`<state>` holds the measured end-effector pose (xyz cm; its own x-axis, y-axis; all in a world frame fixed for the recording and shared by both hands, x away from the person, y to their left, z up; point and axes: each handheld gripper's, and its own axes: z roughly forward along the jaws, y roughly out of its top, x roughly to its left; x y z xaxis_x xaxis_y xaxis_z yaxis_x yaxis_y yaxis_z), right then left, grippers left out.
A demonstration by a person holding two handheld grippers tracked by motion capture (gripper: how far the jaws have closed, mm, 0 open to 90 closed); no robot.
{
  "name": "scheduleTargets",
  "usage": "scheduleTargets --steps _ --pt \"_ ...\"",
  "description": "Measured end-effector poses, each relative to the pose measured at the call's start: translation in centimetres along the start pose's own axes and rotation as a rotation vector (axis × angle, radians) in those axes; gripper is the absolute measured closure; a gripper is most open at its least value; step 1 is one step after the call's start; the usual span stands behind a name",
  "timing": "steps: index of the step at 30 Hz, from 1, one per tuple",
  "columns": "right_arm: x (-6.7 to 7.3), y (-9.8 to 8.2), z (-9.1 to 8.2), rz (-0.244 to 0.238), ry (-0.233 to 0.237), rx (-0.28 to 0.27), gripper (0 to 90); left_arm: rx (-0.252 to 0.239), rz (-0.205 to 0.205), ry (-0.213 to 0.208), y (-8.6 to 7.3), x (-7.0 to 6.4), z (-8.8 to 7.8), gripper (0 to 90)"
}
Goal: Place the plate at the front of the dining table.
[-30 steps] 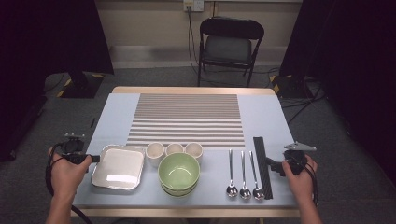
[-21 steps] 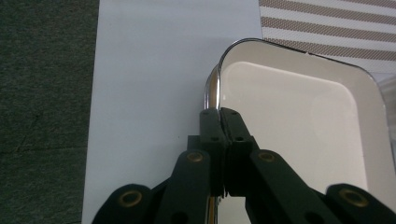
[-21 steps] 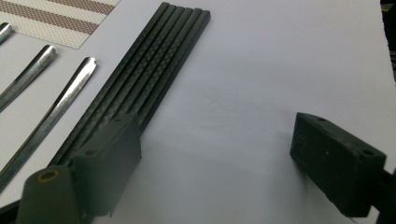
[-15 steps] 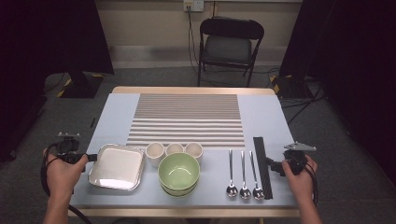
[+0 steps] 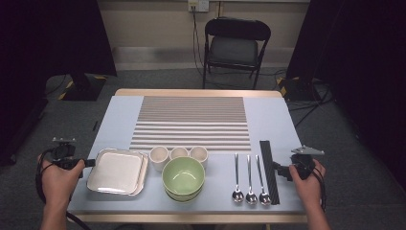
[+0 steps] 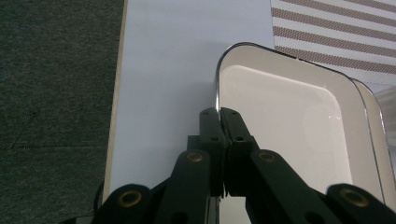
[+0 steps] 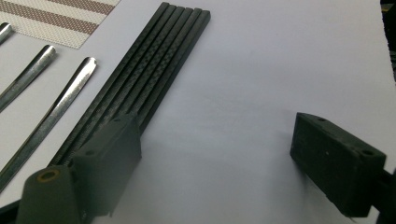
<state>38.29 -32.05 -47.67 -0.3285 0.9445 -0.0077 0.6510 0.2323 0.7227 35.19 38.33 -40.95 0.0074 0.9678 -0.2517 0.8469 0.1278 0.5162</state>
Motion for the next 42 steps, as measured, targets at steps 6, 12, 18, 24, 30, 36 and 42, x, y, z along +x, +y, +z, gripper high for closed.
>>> scheduleTargets --steps 6,12,18,24,30,36,42 --pt "0.0 0.0 0.0 0.0 0.0 0.0 15.1 0.004 0.006 -0.003 0.0 0.0 0.1 88.8" --pt "0.0 0.0 0.0 0.0 0.0 0.0 15.1 0.011 0.013 -0.007 0.0 0.1 0.2 88.5" --pt "0.0 0.0 0.0 0.001 0.0 0.0 15.1 0.026 0.012 -0.01 -0.2 0.2 0.7 87.4" --pt "0.0 0.0 0.0 0.0 0.001 0.0 15.1 0.03 0.011 -0.016 -0.2 0.3 0.9 87.1" --pt "0.0 0.0 0.0 0.0 0.001 0.0 15.1 0.035 0.002 -0.035 -0.3 0.5 1.0 87.1" --pt "0.0 0.0 0.0 0.0 0.0 0.0 15.1 0.035 -0.004 -0.045 -0.3 0.6 1.1 87.2" --pt "0.0 0.0 0.0 0.0 0.0 0.0 15.0 0.041 -0.016 -0.067 -0.2 0.7 1.3 87.4"
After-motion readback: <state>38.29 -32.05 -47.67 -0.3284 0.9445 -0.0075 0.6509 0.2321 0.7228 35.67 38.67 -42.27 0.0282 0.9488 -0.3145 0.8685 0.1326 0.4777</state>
